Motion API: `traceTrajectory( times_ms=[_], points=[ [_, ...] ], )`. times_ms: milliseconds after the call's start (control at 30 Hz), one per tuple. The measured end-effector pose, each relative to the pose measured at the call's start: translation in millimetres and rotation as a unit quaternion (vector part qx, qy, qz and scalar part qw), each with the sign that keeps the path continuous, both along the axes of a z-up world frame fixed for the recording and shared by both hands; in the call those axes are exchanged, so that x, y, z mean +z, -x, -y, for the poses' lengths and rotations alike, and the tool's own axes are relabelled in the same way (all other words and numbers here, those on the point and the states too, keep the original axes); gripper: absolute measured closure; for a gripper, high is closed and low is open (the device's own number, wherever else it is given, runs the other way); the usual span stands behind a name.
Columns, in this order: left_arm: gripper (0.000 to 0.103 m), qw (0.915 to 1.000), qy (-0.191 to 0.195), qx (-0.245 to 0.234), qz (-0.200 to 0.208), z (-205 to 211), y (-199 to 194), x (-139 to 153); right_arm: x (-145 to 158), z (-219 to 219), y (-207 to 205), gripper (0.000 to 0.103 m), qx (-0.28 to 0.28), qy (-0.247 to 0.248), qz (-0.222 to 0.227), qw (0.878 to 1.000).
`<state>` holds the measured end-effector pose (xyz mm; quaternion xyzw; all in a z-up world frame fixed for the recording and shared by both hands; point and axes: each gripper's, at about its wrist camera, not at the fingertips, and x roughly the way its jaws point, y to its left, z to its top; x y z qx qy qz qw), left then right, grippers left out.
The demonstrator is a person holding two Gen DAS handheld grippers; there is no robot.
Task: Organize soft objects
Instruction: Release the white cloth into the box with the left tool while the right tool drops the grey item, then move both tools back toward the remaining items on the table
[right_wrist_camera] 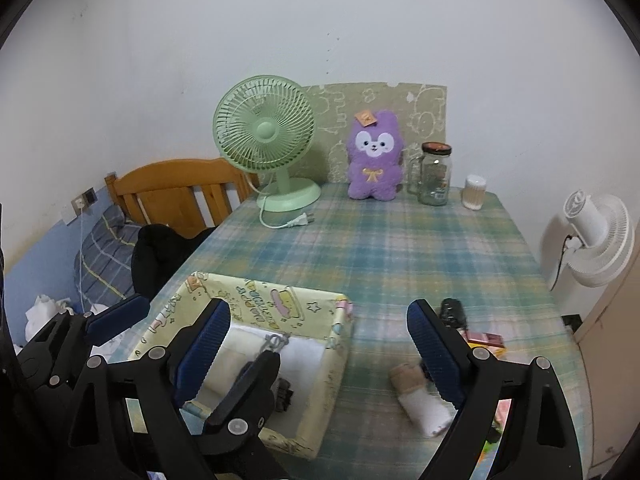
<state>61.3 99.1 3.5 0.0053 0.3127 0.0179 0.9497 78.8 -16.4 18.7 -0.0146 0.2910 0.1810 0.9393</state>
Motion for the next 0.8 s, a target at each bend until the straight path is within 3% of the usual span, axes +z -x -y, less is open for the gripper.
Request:
traceTrajectory(
  times_ms=[167, 800],
  points=[
    [0.000, 0.9999, -0.004, -0.005, 0.012, 13, 6, 6, 7, 14, 7, 0.003, -0.018, 0.003, 0.019, 1.000],
    [0.000, 0.9990, 0.001, -0.025, 0.036, 63, 18, 8, 9, 65, 23, 0.002, -0.048, 0.003, 0.039, 0.998]
  ],
)
